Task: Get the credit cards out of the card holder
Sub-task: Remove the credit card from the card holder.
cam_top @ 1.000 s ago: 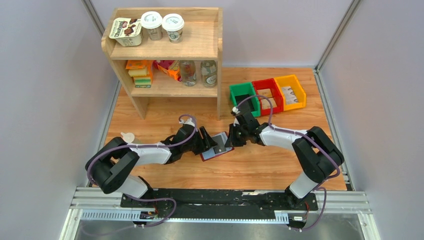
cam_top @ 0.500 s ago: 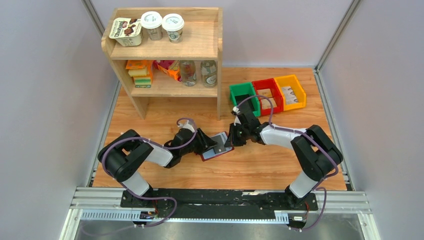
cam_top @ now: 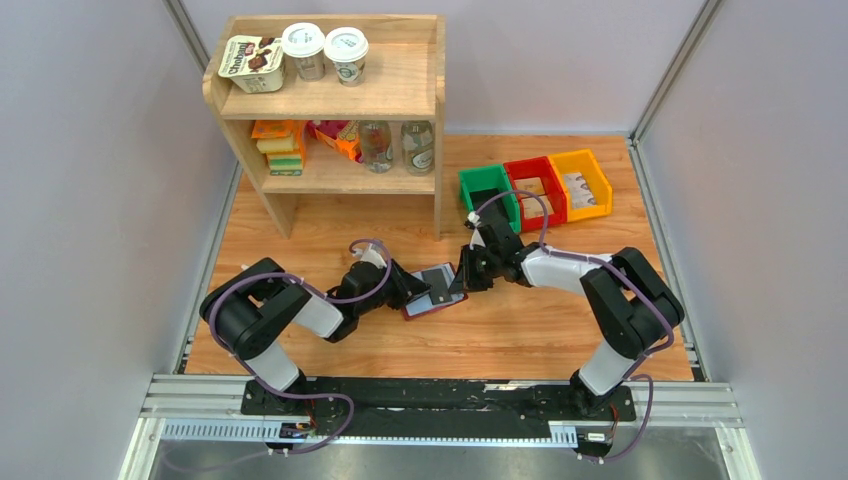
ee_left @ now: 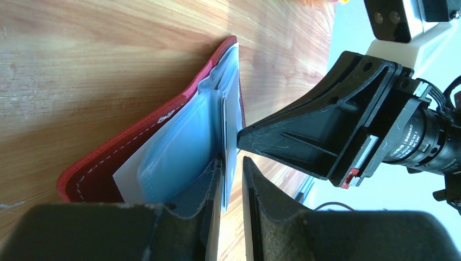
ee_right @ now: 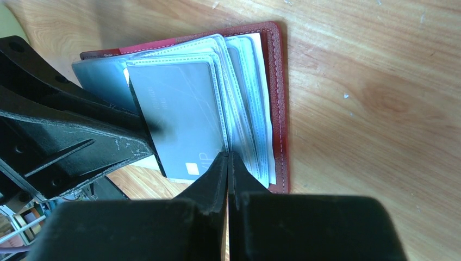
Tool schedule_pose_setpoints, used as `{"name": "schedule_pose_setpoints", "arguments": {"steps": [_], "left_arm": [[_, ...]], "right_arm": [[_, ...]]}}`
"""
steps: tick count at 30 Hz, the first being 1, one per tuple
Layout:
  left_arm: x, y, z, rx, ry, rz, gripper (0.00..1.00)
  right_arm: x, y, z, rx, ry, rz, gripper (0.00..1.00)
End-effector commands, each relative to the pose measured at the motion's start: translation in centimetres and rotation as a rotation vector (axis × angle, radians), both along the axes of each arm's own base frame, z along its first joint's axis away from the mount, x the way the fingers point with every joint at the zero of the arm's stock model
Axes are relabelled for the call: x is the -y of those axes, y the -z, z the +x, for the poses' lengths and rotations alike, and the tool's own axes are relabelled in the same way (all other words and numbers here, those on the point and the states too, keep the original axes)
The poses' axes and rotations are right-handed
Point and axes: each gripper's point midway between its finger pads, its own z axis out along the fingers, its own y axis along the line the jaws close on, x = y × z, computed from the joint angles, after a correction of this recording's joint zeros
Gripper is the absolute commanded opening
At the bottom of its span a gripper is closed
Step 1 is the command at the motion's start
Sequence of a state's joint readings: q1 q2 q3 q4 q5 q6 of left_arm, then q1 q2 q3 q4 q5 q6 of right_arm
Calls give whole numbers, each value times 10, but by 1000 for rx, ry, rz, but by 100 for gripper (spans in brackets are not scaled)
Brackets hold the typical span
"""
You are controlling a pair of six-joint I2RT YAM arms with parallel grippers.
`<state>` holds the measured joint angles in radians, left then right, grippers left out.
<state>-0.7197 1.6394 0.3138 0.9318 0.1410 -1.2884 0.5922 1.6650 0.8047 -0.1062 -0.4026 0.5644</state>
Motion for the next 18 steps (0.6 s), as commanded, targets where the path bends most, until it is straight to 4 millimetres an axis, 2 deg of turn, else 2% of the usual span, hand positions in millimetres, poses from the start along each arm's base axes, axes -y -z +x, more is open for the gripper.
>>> {"name": "schedule_pose_setpoints", "arguments": {"steps": [1, 4, 7, 10, 11, 12, 13, 18], "left_arm": [[27, -60, 0, 154, 106, -184, 26], [29, -50, -3, 136, 126, -163, 30], [28, -44, -4, 137, 131, -156, 28], [25, -43, -5, 152, 125, -145, 22], [22, -44, -6, 164, 121, -139, 12], [20, -43, -6, 174, 121, -126, 10], [18, -42, -7, 176, 120, -115, 3], [12, -35, -11, 177, 125, -66, 0]], "right_arm": [[9, 27, -6, -34, 1, -79, 0], [7, 25, -6, -32, -9, -70, 0], [8, 24, -5, -30, -7, -70, 0], [11, 26, -3, -33, 3, -78, 0], [12, 27, -4, -34, 4, -81, 0], [13, 28, -4, -36, 6, -83, 0], [14, 28, -3, -37, 8, -84, 0], [17, 30, -2, -40, 16, -88, 0]]}}
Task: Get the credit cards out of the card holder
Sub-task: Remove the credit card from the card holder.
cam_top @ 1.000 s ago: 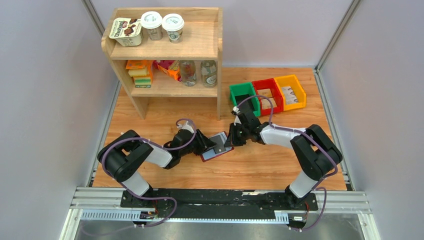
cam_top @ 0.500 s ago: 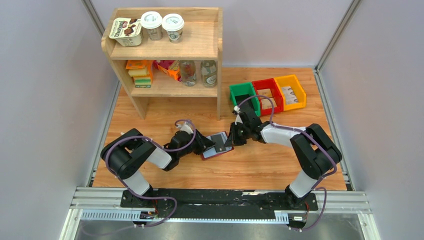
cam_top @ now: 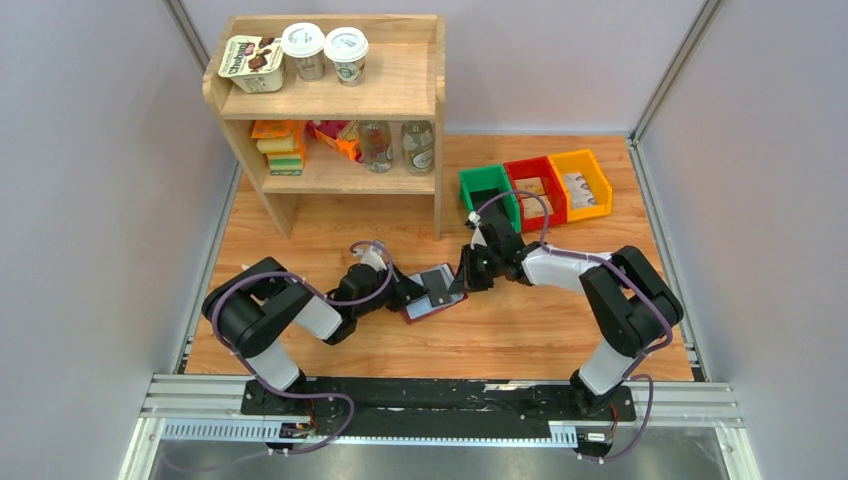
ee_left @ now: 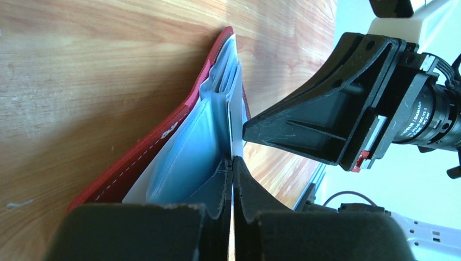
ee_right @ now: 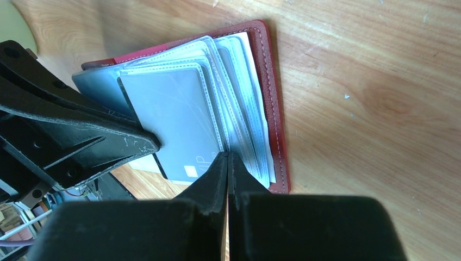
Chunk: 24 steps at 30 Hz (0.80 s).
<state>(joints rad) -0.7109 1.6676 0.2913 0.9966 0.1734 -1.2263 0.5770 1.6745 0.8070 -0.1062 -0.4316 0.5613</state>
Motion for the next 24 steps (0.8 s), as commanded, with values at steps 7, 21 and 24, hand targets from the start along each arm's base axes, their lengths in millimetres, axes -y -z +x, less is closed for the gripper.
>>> {"name": "schedule_pose_setpoints", "arguments": {"steps": [7, 21, 24], "left_arm": [[-7, -15, -11, 33, 10, -32, 0], [-30, -1, -13, -29, -83, 19, 0], [-30, 1, -15, -31, -72, 35, 0]], "right_arm": [[19, 30, 0, -24, 28, -106, 0], [7, -13, 12, 83, -7, -28, 4], [2, -29, 14, 127, -27, 19, 18]]}}
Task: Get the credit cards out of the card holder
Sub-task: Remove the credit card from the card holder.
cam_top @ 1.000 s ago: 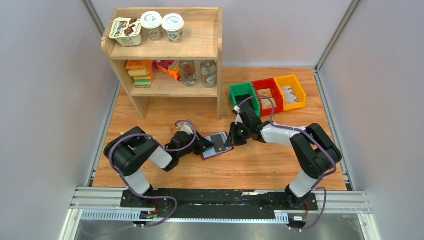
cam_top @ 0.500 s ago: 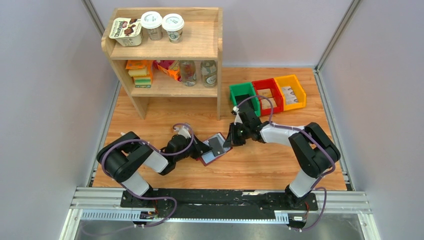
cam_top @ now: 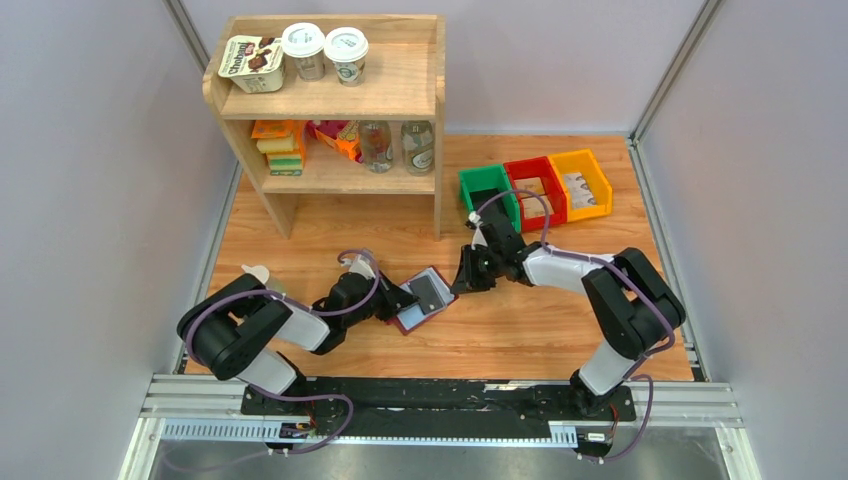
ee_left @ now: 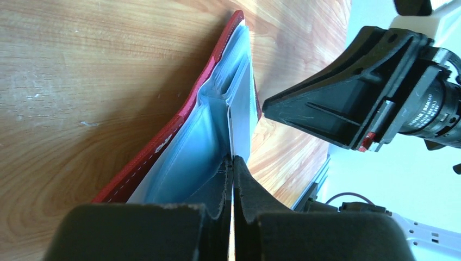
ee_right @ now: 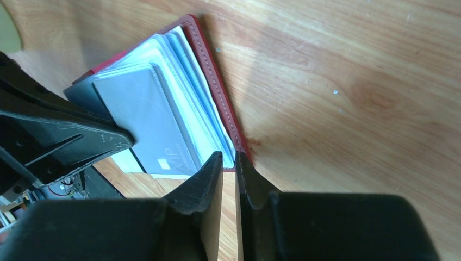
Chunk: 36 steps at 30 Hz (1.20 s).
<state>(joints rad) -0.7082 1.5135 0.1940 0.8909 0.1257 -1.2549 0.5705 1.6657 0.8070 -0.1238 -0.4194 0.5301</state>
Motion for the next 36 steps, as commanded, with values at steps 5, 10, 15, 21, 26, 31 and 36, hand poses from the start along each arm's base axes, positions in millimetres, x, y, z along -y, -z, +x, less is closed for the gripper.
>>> {"name": "schedule_pose_setpoints", "arguments": {"steps": [5, 10, 15, 21, 26, 31, 36], "left_arm": [[3, -5, 6, 17, 9, 1, 0], [6, -4, 7, 1, 11, -18, 0], [7, -2, 7, -16, 4, -34, 0], [6, -1, 8, -29, -7, -35, 0], [5, 1, 7, -44, -17, -36, 0], [2, 4, 5, -66, -32, -36, 0], [-6, 12, 1, -99, -58, -20, 2]], "right_arm": [[-18, -53, 15, 163, -78, 131, 24], [-35, -55, 12, 120, -139, 214, 18], [-45, -44, 12, 86, -153, 264, 11], [-45, -25, 6, 37, -159, 268, 6], [-32, 2, 4, -1, -102, 195, 1], [-19, 23, -3, -33, -74, 132, 0], [-7, 39, -7, -60, -45, 77, 0]]}}
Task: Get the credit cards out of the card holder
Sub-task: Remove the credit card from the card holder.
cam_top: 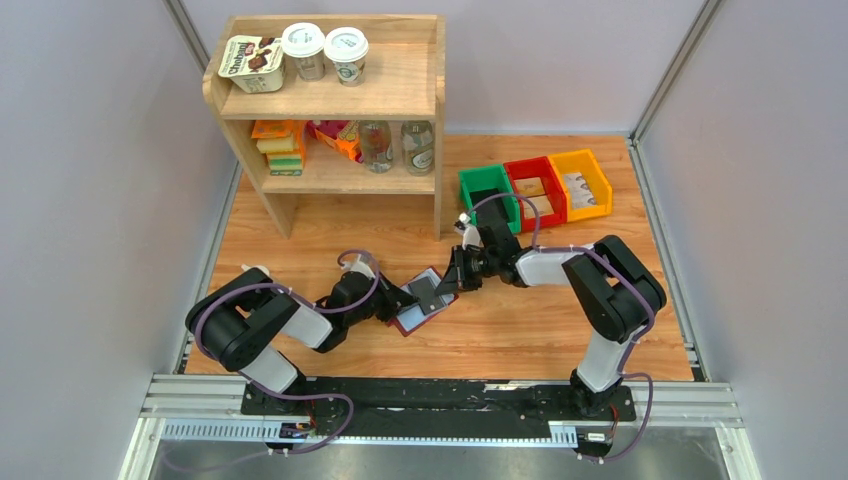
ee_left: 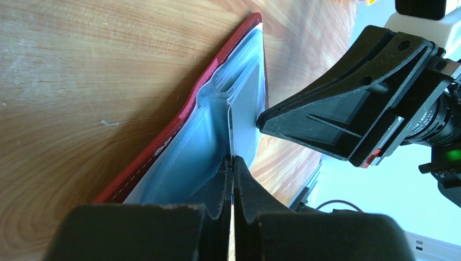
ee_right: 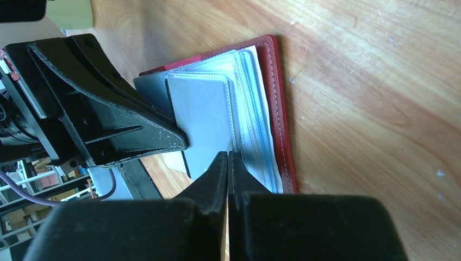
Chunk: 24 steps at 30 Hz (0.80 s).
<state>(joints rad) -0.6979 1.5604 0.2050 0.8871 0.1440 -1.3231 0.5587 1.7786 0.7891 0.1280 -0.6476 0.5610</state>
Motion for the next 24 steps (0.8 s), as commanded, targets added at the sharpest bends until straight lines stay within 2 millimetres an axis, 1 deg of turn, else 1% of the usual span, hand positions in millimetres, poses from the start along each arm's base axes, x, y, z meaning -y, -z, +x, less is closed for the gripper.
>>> {"name": "schedule_pose_setpoints", "arguments": {"steps": [1, 5, 7, 9, 11, 14, 18, 23, 24], "left_arm": [[-7, 3, -1, -21, -36, 1, 2], [-10, 3, -2, -25, -46, -2, 6], [-9, 2, -3, -25, -41, -6, 10], [-8, 1, -3, -21, -34, -11, 13], [-7, -1, -3, -17, -30, -16, 17], [-5, -4, -3, -6, -20, -24, 18], [-9, -4, -6, -8, -27, -21, 17], [-16, 2, -8, -14, -40, 12, 0], [-16, 1, -8, -9, -37, 12, 0]], "right_arm": [[28, 44, -8, -55, 67, -147, 0], [33, 50, -10, -77, 89, -153, 0], [35, 52, -12, -84, 89, -158, 0], [36, 54, -13, -91, 90, -165, 0], [36, 55, -14, -92, 88, -168, 0], [37, 56, -14, -98, 88, -176, 0], [39, 58, -13, -98, 92, -188, 0], [38, 57, -12, -98, 91, -189, 0], [38, 57, -11, -96, 91, -187, 0]]}}
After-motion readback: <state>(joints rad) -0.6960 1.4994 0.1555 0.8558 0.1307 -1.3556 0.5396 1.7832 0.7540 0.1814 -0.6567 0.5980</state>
